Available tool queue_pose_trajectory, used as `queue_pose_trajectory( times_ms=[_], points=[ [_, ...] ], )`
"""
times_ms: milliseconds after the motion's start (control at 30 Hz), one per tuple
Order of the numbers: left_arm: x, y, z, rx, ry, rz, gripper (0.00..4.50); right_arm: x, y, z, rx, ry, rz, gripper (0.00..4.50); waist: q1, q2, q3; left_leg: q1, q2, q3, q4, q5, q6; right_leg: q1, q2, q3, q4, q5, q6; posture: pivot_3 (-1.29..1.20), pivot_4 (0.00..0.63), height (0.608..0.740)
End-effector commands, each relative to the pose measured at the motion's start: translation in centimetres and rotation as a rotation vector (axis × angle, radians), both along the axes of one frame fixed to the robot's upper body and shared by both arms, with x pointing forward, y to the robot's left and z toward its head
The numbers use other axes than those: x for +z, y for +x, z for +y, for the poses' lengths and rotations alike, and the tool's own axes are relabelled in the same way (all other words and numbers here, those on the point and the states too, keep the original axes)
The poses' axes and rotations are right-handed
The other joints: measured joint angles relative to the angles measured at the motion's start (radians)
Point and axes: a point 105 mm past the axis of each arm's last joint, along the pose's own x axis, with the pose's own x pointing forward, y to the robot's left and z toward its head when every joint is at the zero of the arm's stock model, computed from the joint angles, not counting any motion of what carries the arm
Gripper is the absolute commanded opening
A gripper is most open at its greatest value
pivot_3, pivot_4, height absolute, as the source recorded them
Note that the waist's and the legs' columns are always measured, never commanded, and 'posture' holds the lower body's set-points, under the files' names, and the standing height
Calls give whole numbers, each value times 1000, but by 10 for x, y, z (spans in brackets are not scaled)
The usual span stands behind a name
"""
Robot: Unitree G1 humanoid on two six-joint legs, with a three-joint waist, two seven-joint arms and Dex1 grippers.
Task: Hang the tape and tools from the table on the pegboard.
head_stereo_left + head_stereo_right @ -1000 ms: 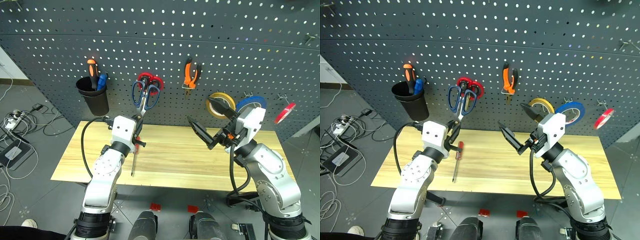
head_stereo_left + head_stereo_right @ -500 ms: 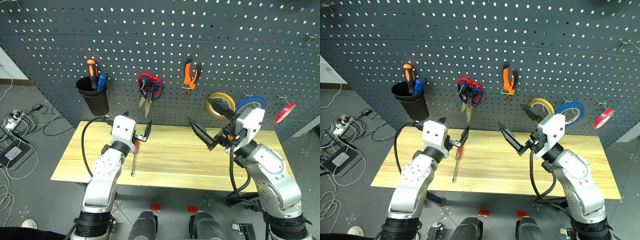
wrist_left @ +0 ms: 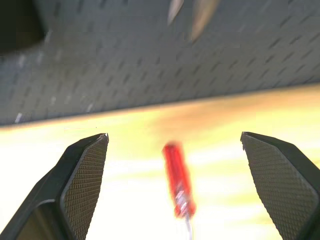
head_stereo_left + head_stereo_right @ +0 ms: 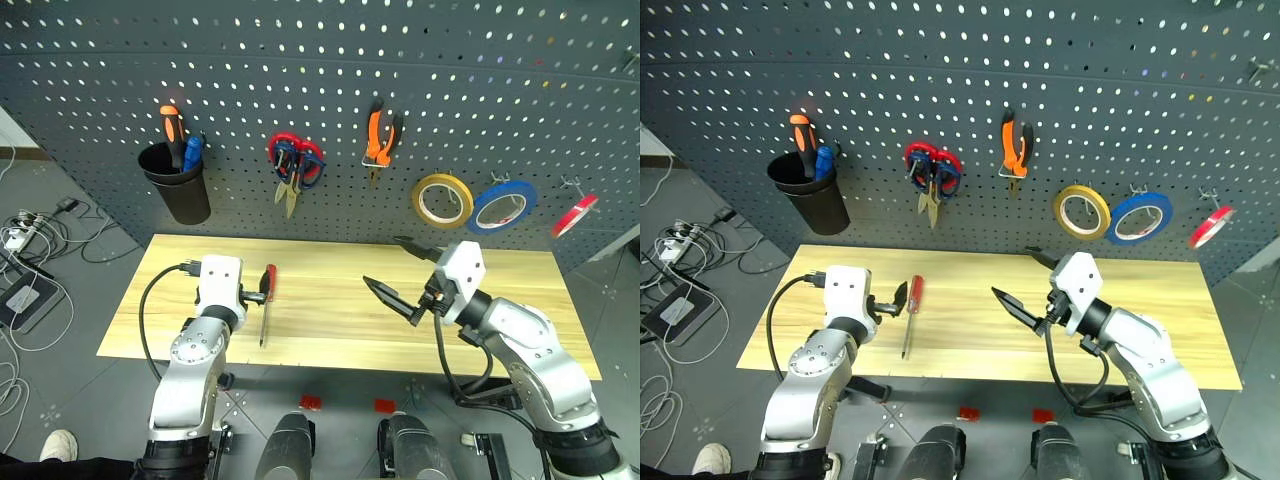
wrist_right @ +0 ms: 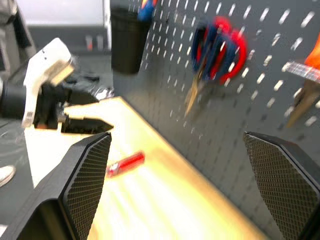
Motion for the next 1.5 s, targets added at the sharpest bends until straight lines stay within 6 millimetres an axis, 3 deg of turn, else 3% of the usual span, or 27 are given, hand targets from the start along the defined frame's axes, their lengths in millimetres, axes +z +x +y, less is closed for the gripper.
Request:
queue_pose_trajectory(
  times_ms=[33,267,400,767,1033,1400,1433,1500],
  points=[
    [8,6,9,20,-2,-2,4471,9,0,9,31,-4,-40,4500,1,0,17,0,0,-1,0,0,0,0,0,0,0,0,0,103,330,740],
    [10,27,6,27,-125,61,4471,9,5,18,27,-20,-36,4500,-1,-3,71,-3,0,-2,2,0,0,-1,-1,-1,1,0,0,92,391,740],
    [10,35,3,30,-152,97,4471,6,-5,26,99,-48,-23,4500,-6,-5,100,-4,0,-2,2,0,0,-2,-1,-1,1,0,0,88,423,740],
    [1,47,0,0,-136,184,4471,-5,-12,32,169,-106,3,4500,-8,-7,171,-5,1,-1,3,1,-1,-3,-1,-1,2,0,0,86,479,740],
    [-8,50,-1,-29,-112,233,4471,-5,-7,29,143,-105,12,4500,-4,-6,197,-5,2,-1,3,1,-1,-5,-1,-2,2,0,0,78,499,740],
    [-4,56,1,-33,-112,221,1112,-8,-4,21,109,-101,34,4500,0,-6,208,-5,3,0,2,2,-2,-5,-1,-2,2,0,0,80,496,740],
    [-3,57,1,-33,-111,219,869,-8,-4,22,108,-100,33,4500,0,-6,209,-5,3,0,2,2,-2,-5,-1,-2,2,0,0,80,496,740],
    [-3,58,1,-33,-110,217,873,-8,-4,22,108,-100,33,4500,0,-6,209,-5,3,0,1,2,-3,-5,-1,-2,1,0,0,81,486,740]
  ],
)
